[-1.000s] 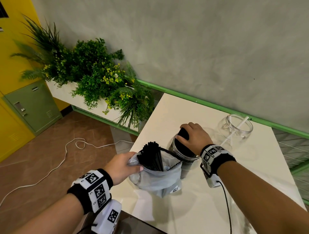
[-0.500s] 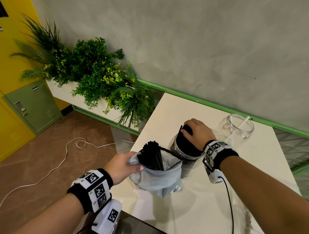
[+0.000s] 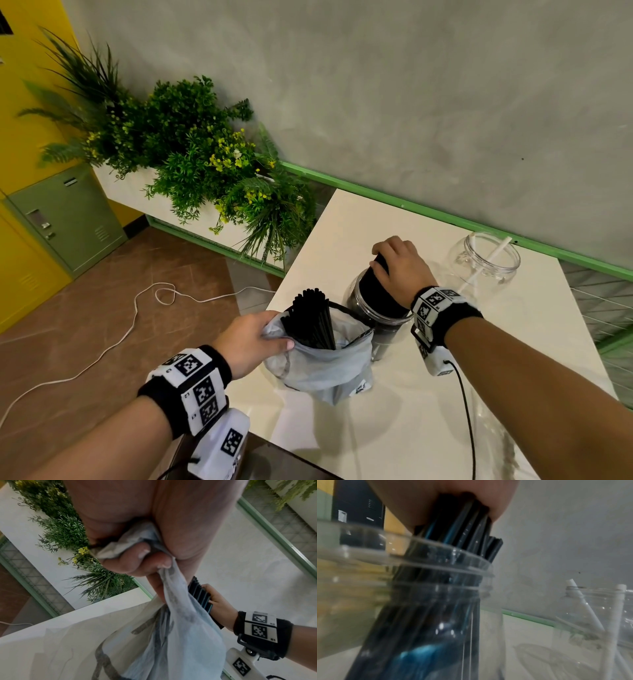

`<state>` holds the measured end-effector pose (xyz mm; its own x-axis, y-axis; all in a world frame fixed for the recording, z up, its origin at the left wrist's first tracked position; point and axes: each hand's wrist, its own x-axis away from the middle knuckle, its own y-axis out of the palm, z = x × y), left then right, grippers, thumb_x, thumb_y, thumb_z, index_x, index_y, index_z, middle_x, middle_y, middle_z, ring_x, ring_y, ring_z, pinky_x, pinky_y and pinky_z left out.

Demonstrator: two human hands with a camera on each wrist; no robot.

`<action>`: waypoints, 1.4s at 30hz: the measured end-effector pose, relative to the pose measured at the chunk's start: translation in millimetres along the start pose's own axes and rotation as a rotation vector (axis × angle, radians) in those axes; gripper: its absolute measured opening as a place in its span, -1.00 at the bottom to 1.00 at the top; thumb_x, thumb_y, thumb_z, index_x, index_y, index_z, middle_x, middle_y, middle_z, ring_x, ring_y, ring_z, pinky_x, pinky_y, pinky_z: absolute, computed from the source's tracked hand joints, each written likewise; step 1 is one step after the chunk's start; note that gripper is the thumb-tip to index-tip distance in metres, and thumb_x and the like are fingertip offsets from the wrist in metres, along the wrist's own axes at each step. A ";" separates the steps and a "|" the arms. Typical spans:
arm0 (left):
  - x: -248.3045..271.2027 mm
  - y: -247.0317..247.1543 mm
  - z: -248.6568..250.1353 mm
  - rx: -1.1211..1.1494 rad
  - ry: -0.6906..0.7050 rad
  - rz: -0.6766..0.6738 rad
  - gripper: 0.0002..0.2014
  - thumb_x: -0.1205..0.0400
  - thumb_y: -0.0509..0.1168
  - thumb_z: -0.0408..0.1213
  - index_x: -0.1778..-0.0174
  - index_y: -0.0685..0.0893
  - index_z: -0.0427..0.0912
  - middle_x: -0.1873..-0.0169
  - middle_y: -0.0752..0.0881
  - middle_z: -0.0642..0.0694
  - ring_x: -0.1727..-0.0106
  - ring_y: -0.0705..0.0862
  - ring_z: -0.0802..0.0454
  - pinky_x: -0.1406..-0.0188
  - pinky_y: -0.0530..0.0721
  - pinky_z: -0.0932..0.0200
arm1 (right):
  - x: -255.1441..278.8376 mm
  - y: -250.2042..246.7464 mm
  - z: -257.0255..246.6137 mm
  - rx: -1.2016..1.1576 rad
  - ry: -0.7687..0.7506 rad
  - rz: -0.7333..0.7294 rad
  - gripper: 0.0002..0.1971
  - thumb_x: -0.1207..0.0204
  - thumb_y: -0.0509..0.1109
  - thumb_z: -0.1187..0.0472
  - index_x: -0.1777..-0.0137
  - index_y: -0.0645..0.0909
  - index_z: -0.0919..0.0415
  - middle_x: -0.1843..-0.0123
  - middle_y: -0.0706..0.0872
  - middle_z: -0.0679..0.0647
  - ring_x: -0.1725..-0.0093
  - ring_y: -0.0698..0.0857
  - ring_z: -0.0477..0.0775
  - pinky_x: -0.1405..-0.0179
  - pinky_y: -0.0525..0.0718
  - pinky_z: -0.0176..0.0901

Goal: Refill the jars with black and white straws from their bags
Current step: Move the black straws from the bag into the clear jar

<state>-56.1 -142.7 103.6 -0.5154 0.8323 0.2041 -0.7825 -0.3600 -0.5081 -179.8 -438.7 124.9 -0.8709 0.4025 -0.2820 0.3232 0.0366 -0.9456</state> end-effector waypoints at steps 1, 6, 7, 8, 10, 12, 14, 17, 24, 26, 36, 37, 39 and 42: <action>0.3 -0.5 0.2 -0.007 0.001 0.001 -0.60 -0.30 0.39 0.12 -0.04 0.72 0.12 0.12 0.80 0.16 0.00 0.73 0.20 -0.11 0.67 -0.05 | -0.4 0.2 0.1 0.053 0.031 -0.069 -0.77 -0.62 0.26 0.04 -0.17 0.56 0.13 -0.12 0.60 0.09 -0.07 0.53 0.23 0.01 0.60 0.09; 3.5 -2.5 3.2 -0.027 0.014 0.004 -0.64 -0.34 0.40 0.05 -0.04 0.72 0.11 0.11 0.80 0.17 0.00 0.72 0.22 -0.11 0.66 -0.03 | -4.5 -3.9 -2.8 0.096 0.122 -0.171 -0.71 -0.65 0.15 -0.09 -0.17 0.56 0.04 -0.09 0.64 0.04 -0.06 0.59 0.22 0.03 0.61 0.01; 4.2 -2.9 3.3 -0.029 0.013 0.001 -0.64 -0.34 0.39 0.04 -0.06 0.72 0.12 0.10 0.79 0.18 -0.01 0.72 0.22 -0.11 0.66 -0.02 | -3.8 -3.6 -3.7 0.098 0.124 -0.167 -0.71 -0.66 0.15 -0.09 -0.17 0.57 0.04 -0.08 0.65 0.04 -0.06 0.59 0.22 0.04 0.61 0.00; 4.7 -3.0 3.3 -0.026 0.014 -0.003 -0.65 -0.35 0.40 0.03 -0.07 0.72 0.14 0.09 0.79 0.20 -0.03 0.72 0.23 -0.12 0.66 -0.02 | -2.5 -3.2 -4.8 0.103 0.128 -0.164 -0.71 -0.66 0.14 -0.10 -0.17 0.57 0.04 -0.08 0.65 0.04 -0.06 0.59 0.21 0.04 0.60 -0.01; 5.1 -3.1 2.0 -0.018 0.023 -0.008 -0.68 -0.41 0.43 -0.03 -0.09 0.71 0.18 0.05 0.79 0.22 -0.06 0.71 0.24 -0.15 0.65 0.00 | -0.3 -3.0 -6.9 0.109 0.140 -0.176 -0.70 -0.66 0.13 -0.10 -0.18 0.56 0.03 -0.11 0.63 0.03 -0.09 0.57 0.20 0.03 0.58 -0.01; 4.4 -1.9 0.1 -0.010 0.037 -0.010 -0.71 -0.47 0.45 -0.14 -0.11 0.70 0.20 0.04 0.79 0.23 -0.07 0.71 0.25 -0.17 0.65 0.02 | 0.7 -3.3 -8.0 0.105 0.137 -0.210 -0.68 -0.66 0.13 -0.12 -0.22 0.54 0.04 -0.16 0.61 0.04 -0.14 0.53 0.19 -0.02 0.57 0.01; 3.1 -0.8 0.2 -0.001 0.042 -0.006 -0.71 -0.50 0.45 -0.21 -0.11 0.70 0.20 0.05 0.79 0.21 -0.07 0.71 0.24 -0.17 0.64 0.03 | 0.3 -6.9 -7.9 0.138 0.125 -0.260 -0.61 -0.64 0.12 -0.18 -0.32 0.50 -0.01 -0.27 0.57 0.04 -0.25 0.49 0.19 -0.15 0.53 0.05; 1.7 -0.3 -1.2 -0.015 0.042 0.003 -0.73 -0.52 0.45 -0.25 -0.08 0.71 0.16 0.07 0.80 0.17 -0.04 0.71 0.23 -0.15 0.64 0.05 | 1.6 -18.9 -8.9 0.238 0.083 -0.248 -0.46 -0.58 0.10 -0.32 -0.52 0.36 -0.18 -0.50 0.42 0.00 -0.49 0.31 0.19 -0.44 0.29 0.16; 6.8 6.1 -9.6 0.024 0.058 0.039 -0.70 -0.53 0.43 -0.31 -0.15 0.71 0.10 0.04 0.80 0.18 -0.07 0.72 0.24 -0.18 0.65 0.02 | 60.1 -35.8 -71.5 -0.348 -0.193 0.020 -0.59 -0.56 0.21 -0.14 -0.16 0.63 0.15 0.06 0.60 -0.06 0.06 0.51 -0.13 0.00 0.51 -0.21; 10.1 8.9 -11.6 0.027 0.055 0.040 -0.68 -0.56 0.39 -0.38 -0.14 0.70 0.10 0.03 0.80 0.16 -0.08 0.72 0.21 -0.20 0.64 0.01 | 85.1 -19.7 -85.1 -0.246 -0.262 -0.097 -0.61 -0.50 0.24 -0.20 -0.01 0.60 0.13 0.11 0.63 -0.03 0.11 0.53 -0.04 0.09 0.50 -0.17; 15.5 31.0 12.7 0.229 -0.035 0.022 -0.62 -0.54 -0.10 -0.78 -0.11 0.51 -0.46 0.55 0.56 -0.02 0.69 0.43 0.27 0.76 0.30 0.50 | 133.7 19.9 -106.1 -0.426 0.073 -0.031 -0.72 -0.56 0.23 -0.09 0.02 0.55 0.14 0.08 0.61 -0.05 0.09 0.56 -0.03 0.08 0.53 -0.17; 13.3 33.3 11.4 0.313 -0.088 0.047 -0.68 -0.53 -0.02 -0.71 -0.12 0.50 -0.46 0.47 0.51 -0.07 0.60 0.44 0.20 0.75 0.30 0.49 | 135.3 22.3 -107.8 -0.468 0.102 -0.037 -0.75 -0.55 0.27 -0.03 -0.01 0.53 0.15 0.04 0.58 -0.06 0.08 0.55 -0.06 0.09 0.54 -0.20; 11.0 35.1 11.5 0.392 -0.162 0.042 -0.63 -0.32 0.20 -0.42 -0.07 0.49 -0.33 0.37 0.47 -0.10 0.38 0.45 0.01 0.64 0.38 0.45 | 136.9 28.1 -108.8 -0.500 0.148 -0.071 -0.75 -0.51 0.38 0.08 -0.10 0.50 0.16 -0.06 0.52 -0.05 0.04 0.57 -0.07 0.07 0.56 -0.23; 11.3 32.7 5.5 0.247 -0.094 -0.063 -0.34 -0.11 0.32 -0.16 -0.19 0.40 -0.09 0.14 0.64 -0.10 0.07 0.62 -0.10 0.11 0.61 0.10 | 138.3 33.6 -107.9 -0.538 0.230 -0.096 -0.60 -0.47 0.49 0.16 -0.24 0.44 0.16 -0.15 0.46 -0.07 -0.01 0.60 -0.10 0.05 0.51 -0.49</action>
<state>-89.4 -147.5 93.9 -0.4843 0.8175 0.3115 -0.8695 -0.4103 -0.2751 -249.3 -283.1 71.6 -0.8222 0.5602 -0.1003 0.4418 0.5171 -0.7331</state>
